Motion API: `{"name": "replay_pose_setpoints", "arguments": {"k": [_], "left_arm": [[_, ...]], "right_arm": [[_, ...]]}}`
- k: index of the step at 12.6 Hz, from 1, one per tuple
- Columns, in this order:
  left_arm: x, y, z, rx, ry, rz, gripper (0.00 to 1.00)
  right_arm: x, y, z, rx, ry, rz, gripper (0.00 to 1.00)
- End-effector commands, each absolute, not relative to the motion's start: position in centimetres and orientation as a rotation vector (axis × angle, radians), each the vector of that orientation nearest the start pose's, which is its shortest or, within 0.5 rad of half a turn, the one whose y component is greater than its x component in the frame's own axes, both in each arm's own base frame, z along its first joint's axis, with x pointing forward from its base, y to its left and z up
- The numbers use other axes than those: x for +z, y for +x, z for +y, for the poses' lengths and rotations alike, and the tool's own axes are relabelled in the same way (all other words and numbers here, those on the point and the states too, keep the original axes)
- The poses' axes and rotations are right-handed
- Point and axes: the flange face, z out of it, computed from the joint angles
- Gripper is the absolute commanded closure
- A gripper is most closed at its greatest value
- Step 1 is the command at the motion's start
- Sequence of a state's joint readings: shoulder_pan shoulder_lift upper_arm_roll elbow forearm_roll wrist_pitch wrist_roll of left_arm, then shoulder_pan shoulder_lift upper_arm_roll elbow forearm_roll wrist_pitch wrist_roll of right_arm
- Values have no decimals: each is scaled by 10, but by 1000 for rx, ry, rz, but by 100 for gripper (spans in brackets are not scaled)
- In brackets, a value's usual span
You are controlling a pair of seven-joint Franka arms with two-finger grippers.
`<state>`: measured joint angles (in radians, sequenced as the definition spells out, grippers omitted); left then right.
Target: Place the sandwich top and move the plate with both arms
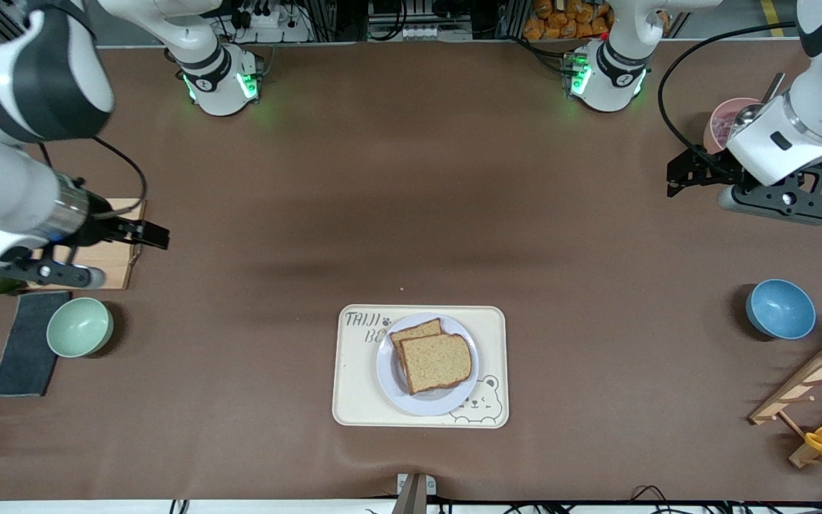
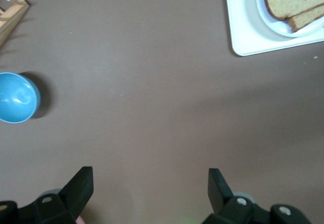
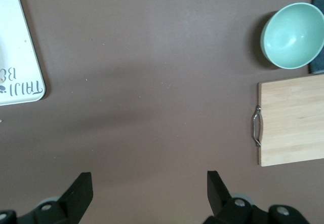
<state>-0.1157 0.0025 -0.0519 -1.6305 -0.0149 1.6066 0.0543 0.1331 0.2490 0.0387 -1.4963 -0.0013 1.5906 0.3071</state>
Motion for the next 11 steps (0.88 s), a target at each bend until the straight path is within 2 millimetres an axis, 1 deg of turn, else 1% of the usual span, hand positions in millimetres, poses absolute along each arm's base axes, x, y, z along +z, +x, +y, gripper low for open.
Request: {"name": "replay_pose_setpoints", "arguments": {"k": [1, 2, 3, 4, 5, 6, 7, 9, 11], "left_arm": [[604, 545, -78, 34, -3095, 345, 0], [604, 548, -76, 27, -3096, 340, 0], [605, 551, -76, 11, -3097, 338, 0], [606, 556, -76, -1, -3098, 336, 0], [611, 560, -77, -20, -3099, 336, 0], [611, 562, -78, -21, -3102, 324, 0], [612, 561, -77, -21, -3101, 317, 0], [612, 559, -77, -9, -3103, 312, 0], [613, 558, -77, -9, -3104, 297, 0]], "right_arm": [[517, 614, 104, 222, -3173, 241, 0], [525, 613, 96, 202, -3175, 251, 0], [540, 612, 79, 176, -3171, 278, 0], [559, 604, 57, 167, -3164, 327, 0], [571, 599, 37, 158, -3160, 318, 0], [582, 591, 14, 163, -3157, 287, 0], [593, 584, 0, 162, -3147, 320, 0], [605, 576, -3, 155, -3146, 331, 0], [604, 576, -3, 152, -3146, 331, 0]]}}
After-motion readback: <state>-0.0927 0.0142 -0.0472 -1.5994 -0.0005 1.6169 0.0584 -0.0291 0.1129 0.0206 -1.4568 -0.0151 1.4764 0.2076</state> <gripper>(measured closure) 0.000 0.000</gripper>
